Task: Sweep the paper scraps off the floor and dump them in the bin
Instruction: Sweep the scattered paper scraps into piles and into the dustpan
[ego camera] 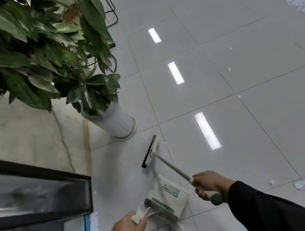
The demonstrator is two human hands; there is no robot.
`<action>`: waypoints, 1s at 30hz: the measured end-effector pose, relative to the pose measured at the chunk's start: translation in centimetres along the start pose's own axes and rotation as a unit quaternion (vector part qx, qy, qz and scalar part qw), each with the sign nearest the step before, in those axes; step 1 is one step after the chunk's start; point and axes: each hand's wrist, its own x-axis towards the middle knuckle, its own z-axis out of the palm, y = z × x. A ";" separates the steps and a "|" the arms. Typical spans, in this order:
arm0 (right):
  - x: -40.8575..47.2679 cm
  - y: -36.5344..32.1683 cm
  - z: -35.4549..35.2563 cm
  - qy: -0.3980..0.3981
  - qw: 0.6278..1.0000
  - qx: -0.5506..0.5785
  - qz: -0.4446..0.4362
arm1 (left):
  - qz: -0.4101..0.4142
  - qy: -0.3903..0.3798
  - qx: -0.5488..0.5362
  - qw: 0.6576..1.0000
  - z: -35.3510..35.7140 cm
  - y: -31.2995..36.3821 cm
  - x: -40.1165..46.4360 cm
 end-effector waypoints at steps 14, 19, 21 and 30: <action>-4.8 5.4 -3.2 0.207 0.966 0.148 0.036 | 0.141 -0.020 0.039 0.989 -6.5 0.0 8.6; -7.9 6.8 -4.8 0.248 0.958 0.139 0.040 | 0.161 -0.026 0.003 0.987 -5.7 2.1 9.9; -8.5 7.7 -5.7 0.257 0.950 0.167 0.056 | 0.164 -0.030 -0.006 0.986 -5.5 2.7 10.0; -14.3 14.4 -14.0 0.316 0.908 0.252 0.106 | 0.250 -0.058 0.044 0.966 -3.4 10.0 9.3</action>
